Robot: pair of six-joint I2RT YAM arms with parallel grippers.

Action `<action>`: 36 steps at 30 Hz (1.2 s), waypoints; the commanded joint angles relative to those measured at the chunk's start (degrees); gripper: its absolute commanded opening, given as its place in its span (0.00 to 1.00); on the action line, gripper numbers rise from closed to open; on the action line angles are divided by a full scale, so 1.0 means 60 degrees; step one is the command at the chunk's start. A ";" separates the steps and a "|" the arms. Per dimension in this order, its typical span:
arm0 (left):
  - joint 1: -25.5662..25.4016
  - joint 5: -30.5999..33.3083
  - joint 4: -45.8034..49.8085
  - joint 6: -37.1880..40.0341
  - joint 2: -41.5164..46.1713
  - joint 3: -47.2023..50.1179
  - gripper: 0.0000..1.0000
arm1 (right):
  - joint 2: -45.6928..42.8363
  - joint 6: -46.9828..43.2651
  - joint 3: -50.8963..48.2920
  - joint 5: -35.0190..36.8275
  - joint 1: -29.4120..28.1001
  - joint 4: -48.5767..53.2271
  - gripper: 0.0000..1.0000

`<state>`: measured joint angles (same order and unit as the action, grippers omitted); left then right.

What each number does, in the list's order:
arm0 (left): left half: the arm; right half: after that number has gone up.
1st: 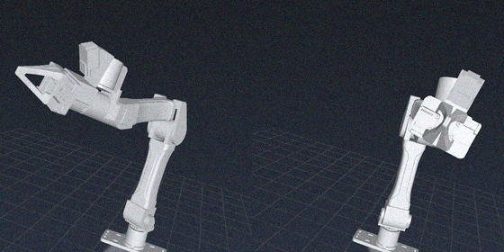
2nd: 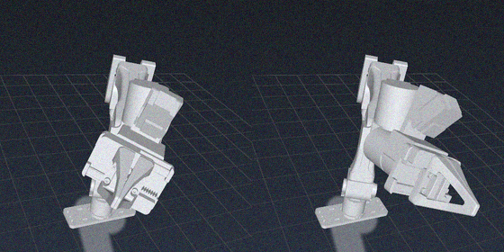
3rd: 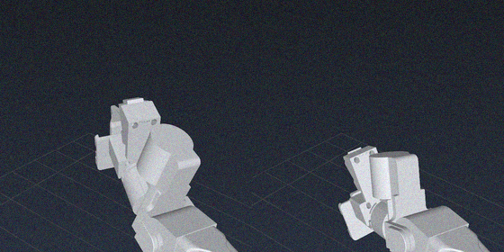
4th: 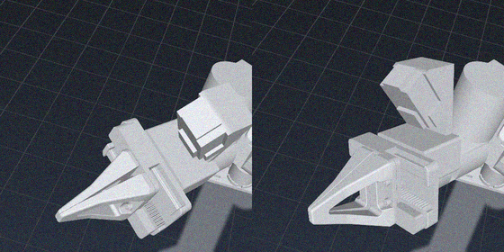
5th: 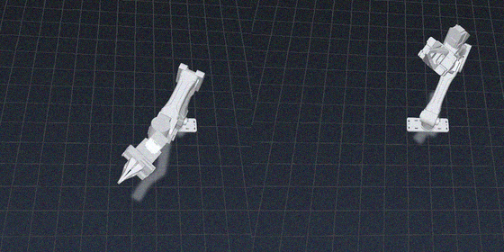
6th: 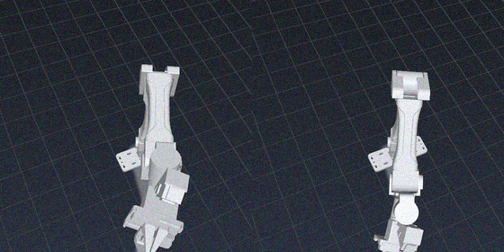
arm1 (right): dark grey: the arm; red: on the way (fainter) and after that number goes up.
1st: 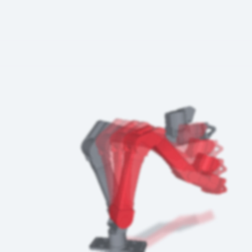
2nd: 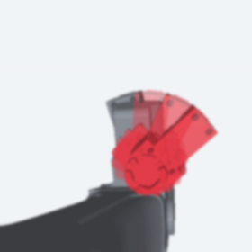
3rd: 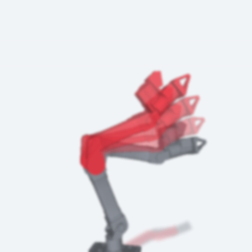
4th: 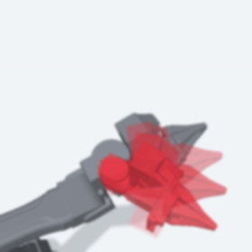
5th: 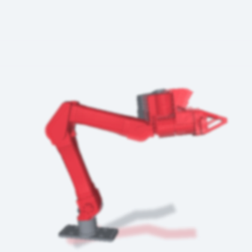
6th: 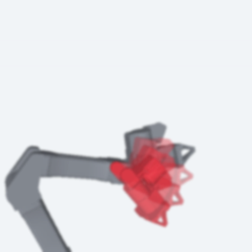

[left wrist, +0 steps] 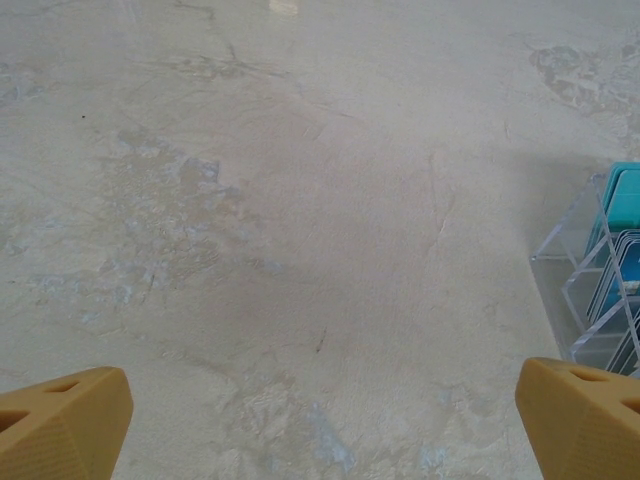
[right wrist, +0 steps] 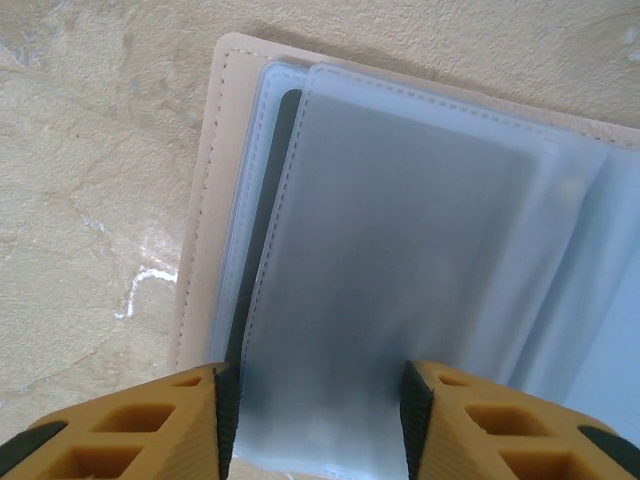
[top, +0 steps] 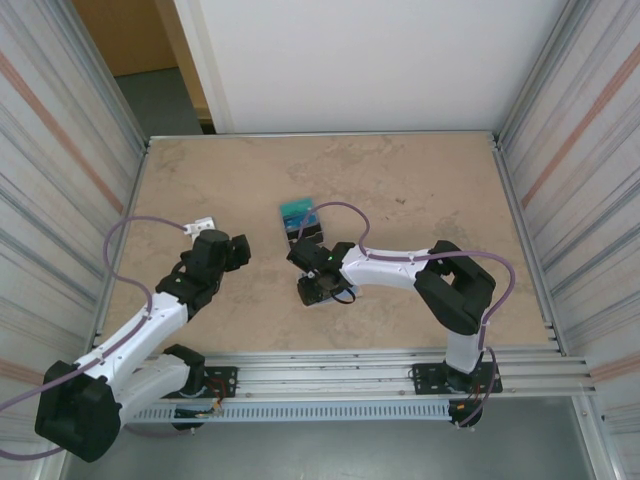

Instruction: Take the credit cards out of the card holder

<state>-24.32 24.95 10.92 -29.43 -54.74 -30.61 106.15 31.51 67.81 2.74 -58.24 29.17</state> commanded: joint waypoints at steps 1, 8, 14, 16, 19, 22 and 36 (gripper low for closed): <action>0.0083 0.0022 0.0192 -0.0101 0.0049 -0.0069 0.99 | 0.0063 0.0256 -0.0211 0.0086 -0.0079 0.0104 0.40; 0.0083 0.0005 0.0233 -0.0026 0.0083 -0.0160 0.99 | -0.0084 0.0359 -0.0070 0.0904 -0.0141 0.0449 0.30; 0.0083 -0.0201 0.0338 0.0019 0.0201 -0.0360 0.99 | -0.0338 0.0513 0.0094 0.1853 -0.0218 0.0727 0.21; 0.0083 -0.0218 0.0359 0.0042 0.0253 -0.0358 0.99 | -0.0404 0.0542 0.0094 0.2019 -0.0211 0.0760 0.19; 0.0083 -0.0203 0.0388 0.0040 0.0323 -0.0377 0.99 | -0.0463 0.0606 0.0113 0.2199 -0.0211 0.0876 0.19; 0.0083 -0.0203 0.0418 0.0057 0.0334 -0.0379 0.99 | -0.0551 0.0694 0.0095 0.2458 -0.0212 0.0982 0.22; 0.0083 -0.0335 0.0335 0.0158 0.0320 -0.0421 0.99 | -0.0673 0.0938 -0.0031 0.3052 0.0166 0.1232 0.32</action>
<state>-24.32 22.59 12.34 -29.28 -53.74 -31.55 104.09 35.57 67.72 18.59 -57.89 34.72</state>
